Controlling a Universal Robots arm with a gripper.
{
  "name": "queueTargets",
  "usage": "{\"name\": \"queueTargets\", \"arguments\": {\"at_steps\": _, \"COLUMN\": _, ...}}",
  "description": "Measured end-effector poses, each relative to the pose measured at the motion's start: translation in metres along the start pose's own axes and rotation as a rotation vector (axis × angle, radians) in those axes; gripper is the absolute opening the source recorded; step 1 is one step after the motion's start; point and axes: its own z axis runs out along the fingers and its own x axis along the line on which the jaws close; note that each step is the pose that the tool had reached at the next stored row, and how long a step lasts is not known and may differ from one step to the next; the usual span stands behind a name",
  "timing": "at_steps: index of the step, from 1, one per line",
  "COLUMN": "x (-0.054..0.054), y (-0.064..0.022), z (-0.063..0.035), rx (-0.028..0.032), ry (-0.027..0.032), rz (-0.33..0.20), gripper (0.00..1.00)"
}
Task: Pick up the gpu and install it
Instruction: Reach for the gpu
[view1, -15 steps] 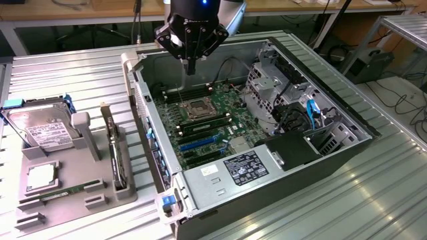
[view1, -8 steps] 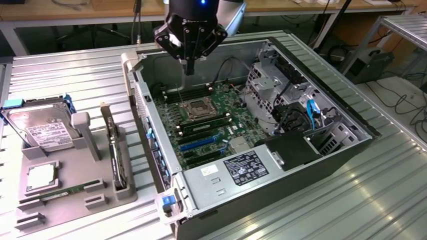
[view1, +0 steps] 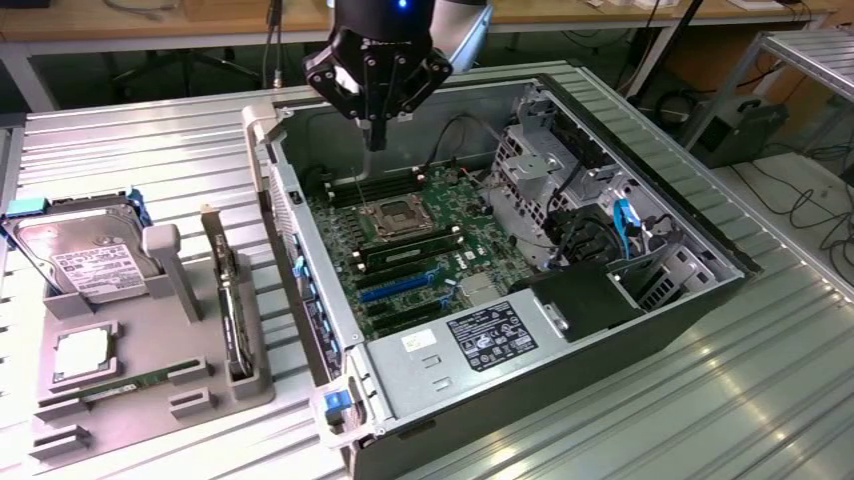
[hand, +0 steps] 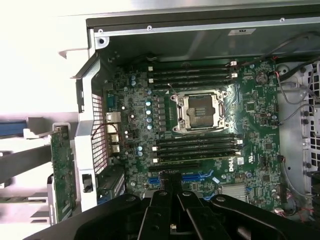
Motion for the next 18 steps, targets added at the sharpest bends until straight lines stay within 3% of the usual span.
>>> {"name": "queueTargets", "arguments": {"at_steps": 18, "x": 0.0054, "y": -0.0004, "z": -0.0002, "rx": 0.0, "ry": 0.0, "rz": 0.0, "gripper": 0.11}}
